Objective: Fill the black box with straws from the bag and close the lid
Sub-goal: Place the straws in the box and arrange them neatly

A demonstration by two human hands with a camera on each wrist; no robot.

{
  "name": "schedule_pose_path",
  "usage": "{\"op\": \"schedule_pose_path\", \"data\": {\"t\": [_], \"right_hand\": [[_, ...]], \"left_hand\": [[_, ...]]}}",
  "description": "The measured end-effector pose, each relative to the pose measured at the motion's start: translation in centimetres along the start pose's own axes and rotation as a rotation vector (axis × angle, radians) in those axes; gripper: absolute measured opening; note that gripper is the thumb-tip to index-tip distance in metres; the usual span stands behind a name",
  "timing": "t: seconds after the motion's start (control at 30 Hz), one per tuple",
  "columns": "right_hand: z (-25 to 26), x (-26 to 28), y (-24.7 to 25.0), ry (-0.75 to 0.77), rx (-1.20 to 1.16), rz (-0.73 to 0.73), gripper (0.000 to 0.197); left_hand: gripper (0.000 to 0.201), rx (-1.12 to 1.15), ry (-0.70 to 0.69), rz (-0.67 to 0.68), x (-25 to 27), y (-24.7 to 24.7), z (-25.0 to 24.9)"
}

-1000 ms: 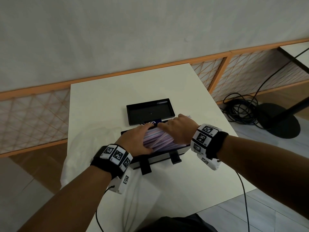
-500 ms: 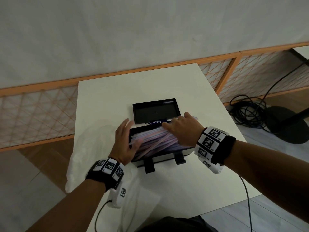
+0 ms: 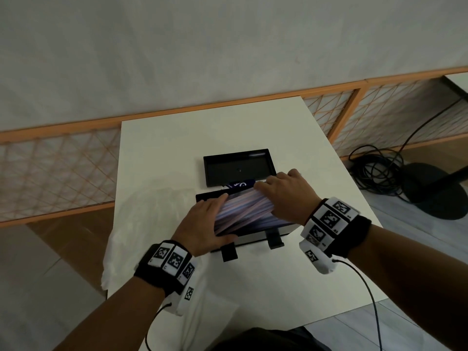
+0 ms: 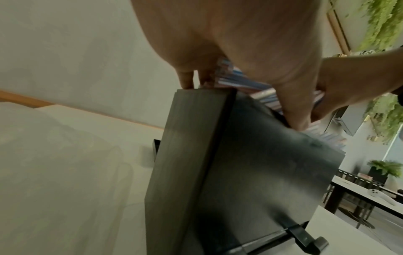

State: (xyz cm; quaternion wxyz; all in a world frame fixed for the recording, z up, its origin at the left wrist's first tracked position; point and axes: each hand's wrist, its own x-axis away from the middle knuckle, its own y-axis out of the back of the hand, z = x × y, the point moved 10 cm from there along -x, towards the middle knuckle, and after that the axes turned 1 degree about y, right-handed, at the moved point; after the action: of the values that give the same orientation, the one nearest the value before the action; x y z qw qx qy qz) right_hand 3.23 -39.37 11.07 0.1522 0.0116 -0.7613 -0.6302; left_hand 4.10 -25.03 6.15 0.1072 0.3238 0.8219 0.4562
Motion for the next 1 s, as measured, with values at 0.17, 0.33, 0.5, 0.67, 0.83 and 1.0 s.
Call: {"op": "schedule_pose_path", "data": {"t": [0.17,0.33,0.5,0.67,0.83,1.0], "right_hand": [[-0.7,0.2,0.3,-0.038,-0.085,-0.016,0.051],[-1.6,0.5,0.7,-0.071,-0.127,-0.060,0.049],[-1.4,1.0,0.0,-0.077,-0.147,-0.036,0.055],[-1.6,1.7,-0.6,-0.074,-0.201,-0.069,0.055],[-1.7,1.7,-1.4,-0.033,-0.245,-0.028,0.067],[-2.6,2.3,-0.5,0.009,-0.428,-0.063,0.073]], "left_hand": [[0.089,0.035,0.019,0.032,-1.0,0.0,0.5],[0.076,-0.032,-0.006,0.016,-1.9,0.5,-0.1],[0.055,-0.105,-0.007,-0.048,-2.1,1.1,-0.8],[0.058,-0.102,-0.026,-0.071,-2.1,1.5,-1.2],[0.066,-0.174,0.023,0.081,-2.4,-0.2,-0.8],[0.057,-0.324,0.048,0.160,-2.9,-1.4,-0.3]]}}
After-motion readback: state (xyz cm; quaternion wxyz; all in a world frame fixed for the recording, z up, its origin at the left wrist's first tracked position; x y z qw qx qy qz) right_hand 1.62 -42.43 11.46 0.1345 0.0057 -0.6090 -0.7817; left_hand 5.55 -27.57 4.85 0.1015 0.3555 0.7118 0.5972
